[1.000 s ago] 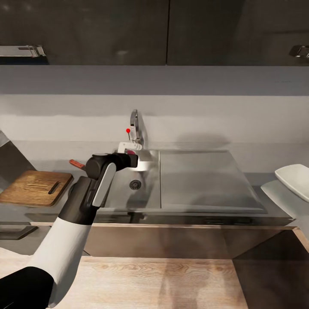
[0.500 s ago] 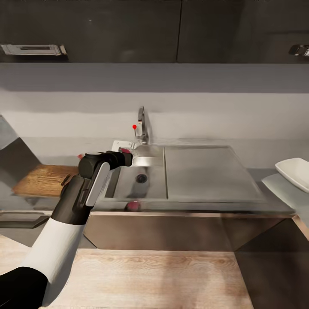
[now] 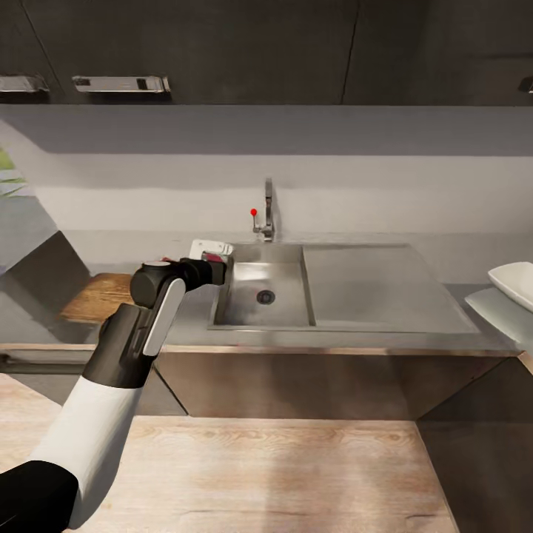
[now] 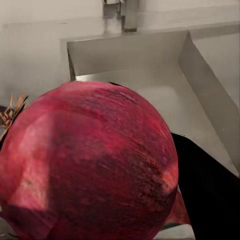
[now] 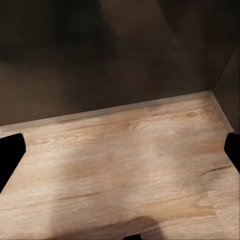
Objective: In the kitchen, take the Vidalia onion out of the sink, dice it on the chopping board with the paring knife, put the diced onion into the bowl on the countertop, then place both the paring knife and the chopping board into the sink.
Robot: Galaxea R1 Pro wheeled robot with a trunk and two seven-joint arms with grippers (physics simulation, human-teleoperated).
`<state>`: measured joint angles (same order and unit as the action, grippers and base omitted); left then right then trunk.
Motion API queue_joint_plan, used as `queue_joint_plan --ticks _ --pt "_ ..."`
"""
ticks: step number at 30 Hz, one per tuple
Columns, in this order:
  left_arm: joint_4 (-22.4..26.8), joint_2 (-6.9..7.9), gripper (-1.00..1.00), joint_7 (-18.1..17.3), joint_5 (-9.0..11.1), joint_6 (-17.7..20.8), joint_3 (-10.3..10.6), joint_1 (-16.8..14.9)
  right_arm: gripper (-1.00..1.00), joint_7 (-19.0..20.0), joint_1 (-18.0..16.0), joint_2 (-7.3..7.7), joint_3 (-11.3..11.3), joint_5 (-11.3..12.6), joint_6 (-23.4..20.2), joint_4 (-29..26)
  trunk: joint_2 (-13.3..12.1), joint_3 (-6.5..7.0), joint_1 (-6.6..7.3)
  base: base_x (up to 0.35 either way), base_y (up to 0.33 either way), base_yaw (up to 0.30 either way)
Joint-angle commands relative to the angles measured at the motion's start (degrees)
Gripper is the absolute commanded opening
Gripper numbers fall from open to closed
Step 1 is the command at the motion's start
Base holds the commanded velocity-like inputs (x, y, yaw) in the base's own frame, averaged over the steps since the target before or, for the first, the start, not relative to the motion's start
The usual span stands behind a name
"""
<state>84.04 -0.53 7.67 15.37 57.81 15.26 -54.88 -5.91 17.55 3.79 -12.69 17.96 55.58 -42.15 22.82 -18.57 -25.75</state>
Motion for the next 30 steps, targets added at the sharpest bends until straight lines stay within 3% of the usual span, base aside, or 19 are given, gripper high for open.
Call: queue_joint_plan --ticks 1,30 --pt "0.07 0.01 -1.0 0.59 0.57 0.2 0.04 -0.05 1.0 -0.6 0.02 0.08 -0.32 -0.03 0.06 -0.13 0.1 -0.09 -0.03 -0.011 0.3 0.0" --pt "-0.23 0.01 -1.0 0.59 0.62 0.2 0.04 -0.05 1.0 -0.69 0.02 0.08 -0.31 -0.03 0.06 0.61 0.1 -0.09 -0.03 -0.062 0.302 0.0"
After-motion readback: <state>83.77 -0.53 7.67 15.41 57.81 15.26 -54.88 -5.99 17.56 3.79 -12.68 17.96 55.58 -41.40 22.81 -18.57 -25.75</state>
